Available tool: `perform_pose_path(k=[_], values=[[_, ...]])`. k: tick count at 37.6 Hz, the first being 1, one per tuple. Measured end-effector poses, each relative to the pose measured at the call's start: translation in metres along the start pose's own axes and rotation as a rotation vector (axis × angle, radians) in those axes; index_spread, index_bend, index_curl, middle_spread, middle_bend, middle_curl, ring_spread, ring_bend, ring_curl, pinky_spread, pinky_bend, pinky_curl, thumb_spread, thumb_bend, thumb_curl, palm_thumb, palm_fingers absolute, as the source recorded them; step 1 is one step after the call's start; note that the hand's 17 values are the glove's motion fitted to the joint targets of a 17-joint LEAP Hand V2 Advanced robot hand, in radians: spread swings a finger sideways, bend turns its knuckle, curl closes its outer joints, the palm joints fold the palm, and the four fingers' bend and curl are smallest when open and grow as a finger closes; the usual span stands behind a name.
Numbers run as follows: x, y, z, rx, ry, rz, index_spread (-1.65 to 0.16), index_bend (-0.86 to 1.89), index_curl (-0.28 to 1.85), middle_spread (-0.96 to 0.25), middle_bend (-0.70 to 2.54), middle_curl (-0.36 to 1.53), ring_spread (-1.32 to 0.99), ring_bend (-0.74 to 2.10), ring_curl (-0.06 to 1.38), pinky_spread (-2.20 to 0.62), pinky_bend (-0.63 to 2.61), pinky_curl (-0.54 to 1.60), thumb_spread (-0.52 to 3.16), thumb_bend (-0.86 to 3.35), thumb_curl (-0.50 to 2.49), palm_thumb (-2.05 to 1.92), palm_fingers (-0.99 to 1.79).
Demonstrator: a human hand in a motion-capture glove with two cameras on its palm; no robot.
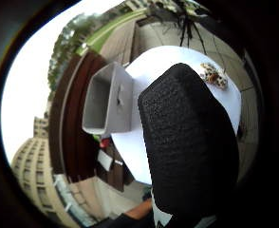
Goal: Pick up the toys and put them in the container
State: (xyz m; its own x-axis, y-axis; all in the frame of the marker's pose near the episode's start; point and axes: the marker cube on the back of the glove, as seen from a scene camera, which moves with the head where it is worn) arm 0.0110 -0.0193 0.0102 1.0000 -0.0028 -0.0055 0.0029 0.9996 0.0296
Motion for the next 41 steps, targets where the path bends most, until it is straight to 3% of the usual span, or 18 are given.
perform_pose_path(k=[10,16,23,29,34,38,41], values=[[0.019,0.018,-0.003,0.019,0.018,-0.003,-0.24,0.18,0.20,-0.12,0.20,0.19,-0.34,0.21,0.12,-0.15,0.51,0.24,1.42,-0.04,0.00,-0.09,0.09],[0.043,0.033,0.021,-0.074,-0.007,0.112,-0.24,0.17,0.22,-0.12,0.20,0.22,-0.35,0.24,0.15,-0.14,0.52,0.26,1.27,-0.10,0.00,-0.17,0.11],[0.073,0.047,0.077,0.001,0.005,0.031,-0.26,0.16,0.24,-0.13,0.22,0.26,-0.36,0.28,0.17,-0.11,0.54,0.28,1.07,-0.12,0.02,-0.18,0.14],[0.081,0.056,0.128,-0.024,-0.017,0.129,-0.28,0.15,0.25,-0.14,0.22,0.28,-0.37,0.32,0.20,-0.07,0.57,0.30,0.96,-0.12,0.04,-0.17,0.16],[0.078,0.058,0.167,-0.006,-0.013,0.305,-0.29,0.14,0.25,-0.15,0.22,0.29,-0.37,0.34,0.21,-0.05,0.61,0.31,0.91,-0.12,0.06,-0.17,0.15],[0.089,0.070,0.192,-0.151,-0.027,0.069,-0.30,0.14,0.25,-0.16,0.21,0.30,-0.38,0.37,0.22,-0.03,0.65,0.33,0.88,-0.11,0.07,-0.16,0.16],[0.093,0.077,0.215,-0.196,-0.026,0.020,-0.31,0.15,0.25,-0.16,0.19,0.31,-0.37,0.38,0.23,-0.02,0.70,0.34,0.87,-0.11,0.08,-0.15,0.19]])
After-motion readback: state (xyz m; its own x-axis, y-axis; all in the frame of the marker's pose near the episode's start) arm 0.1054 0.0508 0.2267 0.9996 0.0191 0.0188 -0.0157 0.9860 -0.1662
